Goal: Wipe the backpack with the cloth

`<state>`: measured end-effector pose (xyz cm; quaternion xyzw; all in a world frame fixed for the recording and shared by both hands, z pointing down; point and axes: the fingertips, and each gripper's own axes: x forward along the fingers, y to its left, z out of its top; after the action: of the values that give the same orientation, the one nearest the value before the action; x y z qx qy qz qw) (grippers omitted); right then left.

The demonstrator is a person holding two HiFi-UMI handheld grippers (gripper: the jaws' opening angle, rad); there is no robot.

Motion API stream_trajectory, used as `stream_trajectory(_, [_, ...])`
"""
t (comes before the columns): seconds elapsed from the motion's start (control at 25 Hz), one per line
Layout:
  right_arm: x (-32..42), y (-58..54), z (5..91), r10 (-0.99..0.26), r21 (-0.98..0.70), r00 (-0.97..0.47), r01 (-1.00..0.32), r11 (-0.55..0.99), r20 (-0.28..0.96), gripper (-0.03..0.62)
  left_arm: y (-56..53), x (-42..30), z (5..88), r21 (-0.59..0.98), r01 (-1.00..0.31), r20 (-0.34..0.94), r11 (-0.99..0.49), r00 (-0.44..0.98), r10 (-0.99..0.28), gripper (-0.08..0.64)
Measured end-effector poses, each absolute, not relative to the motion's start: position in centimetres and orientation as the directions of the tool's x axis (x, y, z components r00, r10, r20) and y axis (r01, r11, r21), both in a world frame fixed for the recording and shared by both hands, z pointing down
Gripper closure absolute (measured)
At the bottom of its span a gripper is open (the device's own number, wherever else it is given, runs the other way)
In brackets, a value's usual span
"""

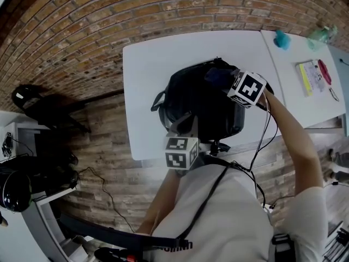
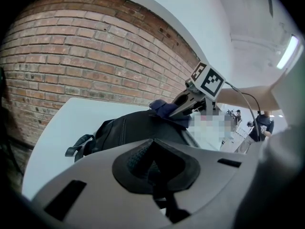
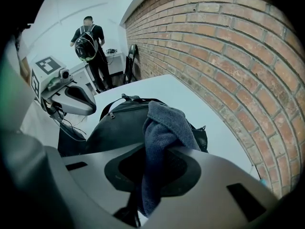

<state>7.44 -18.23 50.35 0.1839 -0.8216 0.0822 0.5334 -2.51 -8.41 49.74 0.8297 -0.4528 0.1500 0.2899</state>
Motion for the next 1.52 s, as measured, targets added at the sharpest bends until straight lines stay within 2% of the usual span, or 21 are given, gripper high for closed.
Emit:
stream_trajectory(0.68, [6.9,-12.9,50.0,-0.141,0.036,-0.374,-0.274,0.961,0.917,0.525,-8.2,-2.4,50.0,0.342,-0.844,0.520,-0.413,0.536,-0.665,0.557])
stream_trajectory(1.52, [5.9,-4.5,51.4,0.063,-0.106,-0.338,-0.110,0.988,0.939,0.523,-7.7,-2.6,50.2,0.352,-0.851,0.519,-0.391,0.525,-0.675,0.557])
